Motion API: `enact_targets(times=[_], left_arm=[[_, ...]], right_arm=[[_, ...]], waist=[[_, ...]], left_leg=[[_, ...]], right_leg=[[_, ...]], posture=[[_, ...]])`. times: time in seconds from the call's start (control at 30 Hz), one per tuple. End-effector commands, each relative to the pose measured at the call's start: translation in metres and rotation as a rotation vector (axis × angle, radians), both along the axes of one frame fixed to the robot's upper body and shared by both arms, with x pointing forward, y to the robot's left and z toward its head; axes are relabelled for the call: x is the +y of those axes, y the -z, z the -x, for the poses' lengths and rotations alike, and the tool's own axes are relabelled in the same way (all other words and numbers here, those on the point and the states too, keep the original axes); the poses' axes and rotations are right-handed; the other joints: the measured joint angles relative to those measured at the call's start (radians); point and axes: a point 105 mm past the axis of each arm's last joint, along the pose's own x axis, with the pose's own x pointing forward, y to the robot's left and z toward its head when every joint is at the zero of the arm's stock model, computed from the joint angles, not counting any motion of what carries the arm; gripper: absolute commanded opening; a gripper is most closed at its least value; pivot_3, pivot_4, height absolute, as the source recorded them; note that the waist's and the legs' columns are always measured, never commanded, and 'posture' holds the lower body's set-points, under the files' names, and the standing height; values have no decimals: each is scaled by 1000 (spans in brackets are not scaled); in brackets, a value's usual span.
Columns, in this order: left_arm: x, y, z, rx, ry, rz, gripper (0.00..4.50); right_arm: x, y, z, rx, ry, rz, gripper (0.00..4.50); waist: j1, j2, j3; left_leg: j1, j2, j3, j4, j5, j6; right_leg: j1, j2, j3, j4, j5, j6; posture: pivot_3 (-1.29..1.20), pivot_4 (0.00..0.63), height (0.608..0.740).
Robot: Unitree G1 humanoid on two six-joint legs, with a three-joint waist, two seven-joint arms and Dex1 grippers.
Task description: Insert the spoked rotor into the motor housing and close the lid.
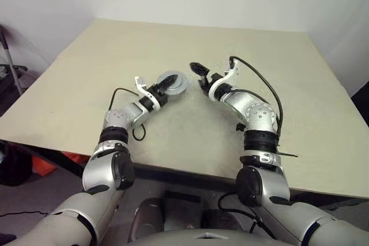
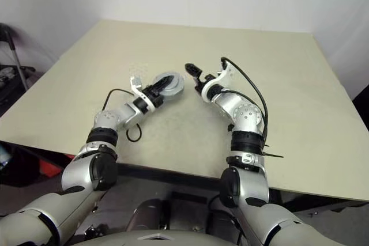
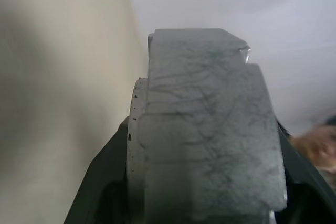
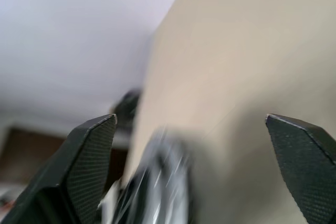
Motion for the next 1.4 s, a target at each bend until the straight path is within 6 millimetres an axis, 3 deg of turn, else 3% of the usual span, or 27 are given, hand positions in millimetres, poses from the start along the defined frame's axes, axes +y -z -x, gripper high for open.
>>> enact_targets(times=[0.03,0.13,0.27,0.4,0.53,0.77,0.87,1.0,1.03,1.17,1.4], left_arm=[[18,-18,-12,-82,-103,-26,2340],[59,-9,-27,-58,-338,-135,2340],[119,-8,-32,-14,-581,-183,2340],[158,0,-29,40,-718,-251,2340],[177,6,-26,80,-791,-280,2340],[191,17,-20,132,-837,-326,2340],[200,20,-16,145,-854,-364,3075],[222,21,-9,174,-924,-430,4400],[228,20,-7,176,-947,-442,4483],[257,11,2,176,-1046,-491,4483],[287,-10,11,137,-1118,-590,4483]], right_arm=[[-8,-8,-4,-58,62,12,4481],[-12,-6,-3,-67,67,15,4481],[-11,-1,2,-72,47,38,4481],[-11,2,2,-70,43,40,4481],[-8,3,1,-69,31,43,4481],[1,6,-1,-55,0,52,4481],[4,8,-3,-43,-10,52,4500],[9,11,-4,-34,-29,57,4500],[11,11,-4,-32,-35,57,4500],[15,13,-6,-22,-55,65,4500],[24,16,-5,0,-97,73,4500]], waist=[[0,0,0],[-3,0,0],[-11,0,0],[-11,0,0],[3,0,0],[-6,-1,0],[-14,-1,0],[-29,0,0],[-33,0,0],[-57,0,0],[-48,-1,0]], left_leg=[[0,0,0,0,0,0],[0,0,0,1,0,0],[0,1,-2,2,0,0],[0,2,-2,2,0,0],[0,1,-2,4,0,0],[2,3,-2,11,0,0],[3,3,-2,11,1,-2],[6,3,-2,11,2,-3],[10,4,-2,11,2,-4],[14,5,-2,10,4,-7],[14,5,-2,10,4,-7]], right_leg=[[0,0,0,0,0,0],[1,0,0,0,0,0],[1,1,0,0,0,0],[0,2,0,0,0,0],[2,1,0,0,1,1],[6,1,0,1,2,1],[6,1,0,2,3,1],[8,1,0,4,4,1],[10,1,0,5,3,0],[12,3,1,7,3,0],[11,3,1,9,2,-2]], posture=[[0,0,740],[0,0,740],[0,0,740],[0,0,740],[0,0,740],[0,0,740],[0,0,740],[0,0,740],[0,0,740],[0,0,740],[0,0,740]])
